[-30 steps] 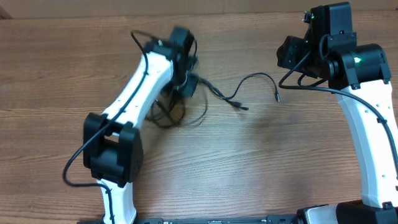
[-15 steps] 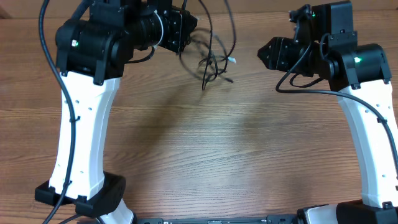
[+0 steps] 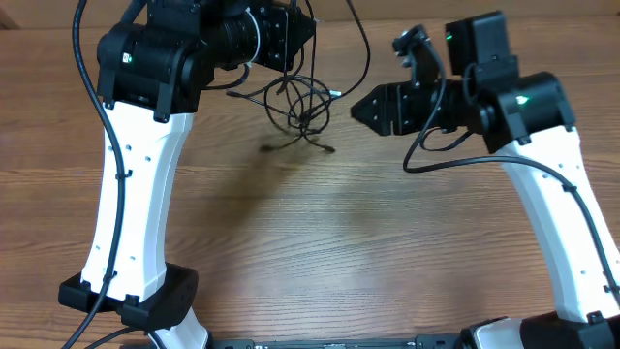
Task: Untangle cables
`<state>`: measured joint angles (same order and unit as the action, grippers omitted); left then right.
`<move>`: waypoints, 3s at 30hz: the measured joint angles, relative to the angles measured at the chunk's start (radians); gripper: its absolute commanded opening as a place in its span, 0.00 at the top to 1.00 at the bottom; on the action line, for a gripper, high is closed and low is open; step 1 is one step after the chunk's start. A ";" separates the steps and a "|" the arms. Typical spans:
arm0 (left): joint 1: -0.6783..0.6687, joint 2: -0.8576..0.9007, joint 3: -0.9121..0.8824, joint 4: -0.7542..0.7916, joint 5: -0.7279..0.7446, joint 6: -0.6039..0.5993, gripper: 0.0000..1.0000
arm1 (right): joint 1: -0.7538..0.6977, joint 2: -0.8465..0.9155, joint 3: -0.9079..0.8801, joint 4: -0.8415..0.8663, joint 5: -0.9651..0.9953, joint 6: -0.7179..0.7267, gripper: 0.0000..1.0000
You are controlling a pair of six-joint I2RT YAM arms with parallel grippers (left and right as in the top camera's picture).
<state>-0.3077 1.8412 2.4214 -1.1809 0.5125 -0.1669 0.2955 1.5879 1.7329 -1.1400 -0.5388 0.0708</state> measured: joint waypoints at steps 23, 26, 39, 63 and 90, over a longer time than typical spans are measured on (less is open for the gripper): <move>0.001 0.000 0.000 0.079 0.204 -0.071 0.96 | 0.066 0.229 -0.026 0.263 0.324 0.089 0.45; 0.006 0.000 0.000 0.100 0.217 -0.080 0.96 | 0.066 0.229 -0.026 0.294 0.374 0.124 0.46; 0.085 -0.066 0.000 0.189 0.022 -0.124 0.96 | 0.066 0.229 -0.027 0.099 0.386 0.146 0.36; 0.087 0.347 -0.001 -0.431 -0.504 -0.123 0.26 | 0.066 0.235 -0.028 0.048 0.417 0.134 0.32; 0.171 0.354 -0.001 -0.502 -0.573 -0.257 0.22 | 0.066 0.633 -0.029 0.294 0.428 -0.275 0.51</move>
<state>-0.1368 2.1952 2.4203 -1.6829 -0.0605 -0.4244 0.3618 2.2211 1.7039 -0.8455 -0.1104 -0.2047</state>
